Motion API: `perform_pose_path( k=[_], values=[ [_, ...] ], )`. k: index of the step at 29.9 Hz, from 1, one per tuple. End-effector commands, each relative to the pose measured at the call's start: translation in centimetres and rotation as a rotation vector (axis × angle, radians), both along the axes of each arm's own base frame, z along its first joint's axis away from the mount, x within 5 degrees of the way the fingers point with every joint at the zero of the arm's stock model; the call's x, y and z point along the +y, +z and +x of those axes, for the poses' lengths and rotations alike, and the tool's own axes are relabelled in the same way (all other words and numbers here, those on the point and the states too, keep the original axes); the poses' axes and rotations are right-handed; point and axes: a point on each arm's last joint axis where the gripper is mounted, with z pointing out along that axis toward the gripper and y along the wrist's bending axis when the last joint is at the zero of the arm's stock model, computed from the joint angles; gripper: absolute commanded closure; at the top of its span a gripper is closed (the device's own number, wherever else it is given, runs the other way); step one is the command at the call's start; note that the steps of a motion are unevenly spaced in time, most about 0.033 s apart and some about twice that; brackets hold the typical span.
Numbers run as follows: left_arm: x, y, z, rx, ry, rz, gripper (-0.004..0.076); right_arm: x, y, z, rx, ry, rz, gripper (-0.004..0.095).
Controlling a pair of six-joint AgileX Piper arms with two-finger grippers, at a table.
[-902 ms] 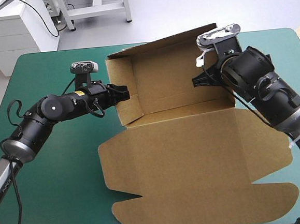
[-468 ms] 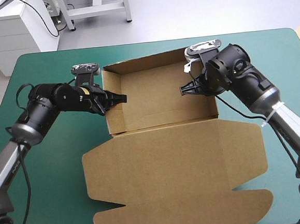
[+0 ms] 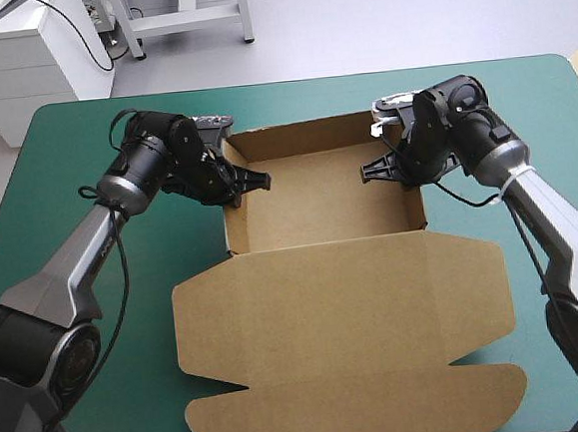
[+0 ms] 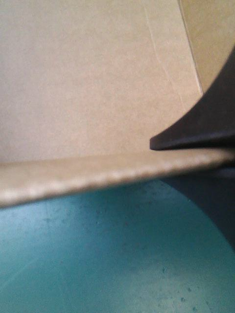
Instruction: Fold the box
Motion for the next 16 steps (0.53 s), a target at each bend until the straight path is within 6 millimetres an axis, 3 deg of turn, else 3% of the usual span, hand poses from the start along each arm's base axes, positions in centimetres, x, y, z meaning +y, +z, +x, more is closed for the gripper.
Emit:
perform_pose_path(
  k=[1, 11, 15, 16],
  values=[
    [-0.8, 1.8, -0.7, -0.069, -0.042, -0.004, 0.0731, -1.0, 1.2, 0.2, -0.041, 0.018, 0.010, 0.0929],
    [-1.6, -0.6, 0.6, -0.030, -0.027, 0.014, 0.0730, -0.3, -2.7, 2.3, 0.060, 0.056, -0.020, 0.0883],
    [-1.7, -0.9, 0.8, -0.028, -0.037, 0.020, 0.0729, 0.2, -3.8, 2.7, 0.095, 0.056, 0.005, 0.0697],
    [-1.7, -1.0, 0.9, -0.034, -0.036, 0.020, 0.0729, 0.3, -3.8, 2.7, 0.100, 0.060, 0.013, 0.0610]
  ],
)
